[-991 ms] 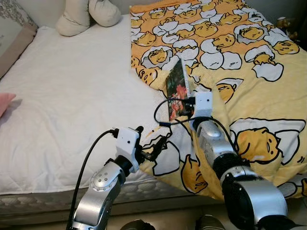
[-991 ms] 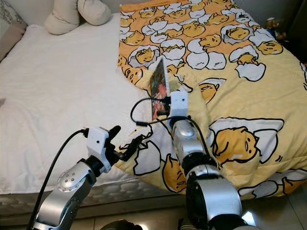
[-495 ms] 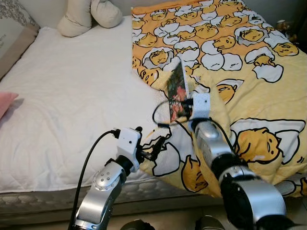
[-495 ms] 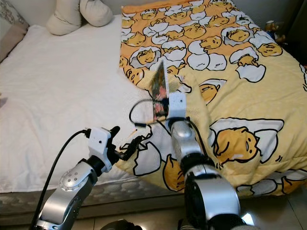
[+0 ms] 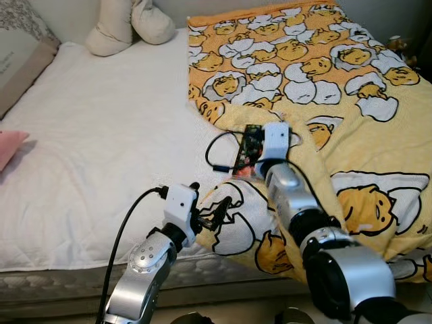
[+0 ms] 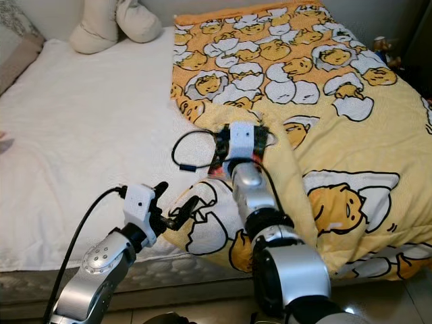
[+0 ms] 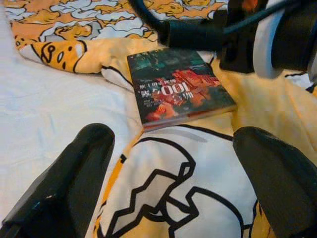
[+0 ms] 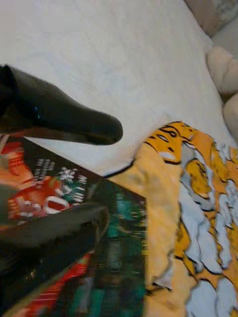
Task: Clean up the room
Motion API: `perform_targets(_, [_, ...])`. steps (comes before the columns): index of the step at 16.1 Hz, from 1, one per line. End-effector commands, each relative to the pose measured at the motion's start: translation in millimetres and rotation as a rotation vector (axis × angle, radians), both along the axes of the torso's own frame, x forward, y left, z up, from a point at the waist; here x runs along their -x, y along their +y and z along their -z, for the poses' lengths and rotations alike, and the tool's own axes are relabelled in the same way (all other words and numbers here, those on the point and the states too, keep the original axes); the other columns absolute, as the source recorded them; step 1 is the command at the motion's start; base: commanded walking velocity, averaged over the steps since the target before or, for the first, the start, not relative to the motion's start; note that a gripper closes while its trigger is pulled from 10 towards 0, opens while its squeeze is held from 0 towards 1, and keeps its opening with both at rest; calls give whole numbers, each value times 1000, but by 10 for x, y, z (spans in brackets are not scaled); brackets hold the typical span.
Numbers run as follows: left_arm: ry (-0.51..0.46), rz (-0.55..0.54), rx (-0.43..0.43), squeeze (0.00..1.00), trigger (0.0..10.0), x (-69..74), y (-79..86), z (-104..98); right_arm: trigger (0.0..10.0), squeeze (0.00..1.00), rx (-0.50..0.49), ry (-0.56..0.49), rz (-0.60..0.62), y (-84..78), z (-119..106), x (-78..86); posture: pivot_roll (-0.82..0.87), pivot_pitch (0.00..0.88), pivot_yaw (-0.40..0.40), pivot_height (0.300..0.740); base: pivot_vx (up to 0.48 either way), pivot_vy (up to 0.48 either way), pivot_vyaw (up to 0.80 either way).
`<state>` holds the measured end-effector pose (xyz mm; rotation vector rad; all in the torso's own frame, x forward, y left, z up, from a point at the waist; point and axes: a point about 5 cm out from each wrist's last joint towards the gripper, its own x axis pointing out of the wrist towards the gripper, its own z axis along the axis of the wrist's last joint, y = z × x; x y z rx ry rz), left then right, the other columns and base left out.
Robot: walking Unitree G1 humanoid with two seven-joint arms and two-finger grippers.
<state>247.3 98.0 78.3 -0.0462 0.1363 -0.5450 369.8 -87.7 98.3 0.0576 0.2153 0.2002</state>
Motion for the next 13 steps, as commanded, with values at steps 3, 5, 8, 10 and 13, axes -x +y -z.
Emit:
perform_targets(3, [-7, 0, -12, 0, 10000, 11, 39, -23, 10000, 714, 47, 75, 0, -7, 145, 62, -60, 0, 165, 740, 0, 0, 0])
perform_targets(5, [-7, 0, -11, 0, 10000, 16, 43, -22, 10000, 0, 16, 69, 35, -37, 143, 61, -60, 0, 165, 740, 0, 0, 0])
perform_targets(8, [-4, 4, -12, 0, 10000, 28, 41, -22, 10000, 0, 7, 88, 130, -157, 188, 69, -59, 0, 168, 740, 0, 0, 0])
perform_targets(10, [-3, 7, -13, 0, 10000, 28, 37, -21, 10000, 0, 70, 138, 146, -228, 314, 130, -60, 0, 170, 740, 0, 0, 0])
perform_targets(13, [-4, 9, -16, 0, 10000, 33, 41, -30, 10000, 0, 164, 224, 186, -434, 540, 263, -39, 0, 172, 740, 0, 0, 0])
